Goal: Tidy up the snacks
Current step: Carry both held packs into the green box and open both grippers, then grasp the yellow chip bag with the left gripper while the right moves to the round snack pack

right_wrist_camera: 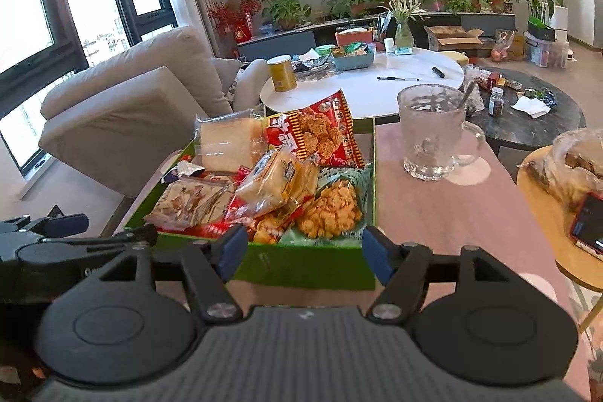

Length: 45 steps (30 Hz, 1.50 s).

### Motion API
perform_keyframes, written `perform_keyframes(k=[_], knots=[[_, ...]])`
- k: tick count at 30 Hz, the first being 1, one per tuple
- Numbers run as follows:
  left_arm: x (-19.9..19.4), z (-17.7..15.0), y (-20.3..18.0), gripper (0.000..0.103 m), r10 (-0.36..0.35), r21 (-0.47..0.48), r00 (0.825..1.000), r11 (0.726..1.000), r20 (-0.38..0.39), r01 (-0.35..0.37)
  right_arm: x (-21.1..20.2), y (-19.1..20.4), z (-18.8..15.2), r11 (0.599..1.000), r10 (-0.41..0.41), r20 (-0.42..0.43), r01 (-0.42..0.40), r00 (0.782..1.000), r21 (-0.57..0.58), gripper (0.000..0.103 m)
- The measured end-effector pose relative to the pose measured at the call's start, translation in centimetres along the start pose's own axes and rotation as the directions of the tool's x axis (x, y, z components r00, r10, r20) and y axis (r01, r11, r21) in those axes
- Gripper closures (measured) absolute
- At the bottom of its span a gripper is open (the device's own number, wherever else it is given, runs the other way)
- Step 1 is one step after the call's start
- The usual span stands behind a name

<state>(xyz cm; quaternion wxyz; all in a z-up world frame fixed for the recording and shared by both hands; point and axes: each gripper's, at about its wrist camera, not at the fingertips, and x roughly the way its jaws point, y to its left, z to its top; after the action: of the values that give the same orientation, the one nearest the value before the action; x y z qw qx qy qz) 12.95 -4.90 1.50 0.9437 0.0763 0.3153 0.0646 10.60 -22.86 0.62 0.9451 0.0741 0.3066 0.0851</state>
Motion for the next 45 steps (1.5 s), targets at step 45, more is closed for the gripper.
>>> perform_keyframes(k=[45], knots=[[-2.8, -7.8, -9.8, 0.018, -0.487, 0.079, 0.85, 0.857, -0.2, 0.51, -2.9, -5.6, -4.1, 0.993, -0.106, -0.036, 0.107, 0.994, 0.046, 0.027]])
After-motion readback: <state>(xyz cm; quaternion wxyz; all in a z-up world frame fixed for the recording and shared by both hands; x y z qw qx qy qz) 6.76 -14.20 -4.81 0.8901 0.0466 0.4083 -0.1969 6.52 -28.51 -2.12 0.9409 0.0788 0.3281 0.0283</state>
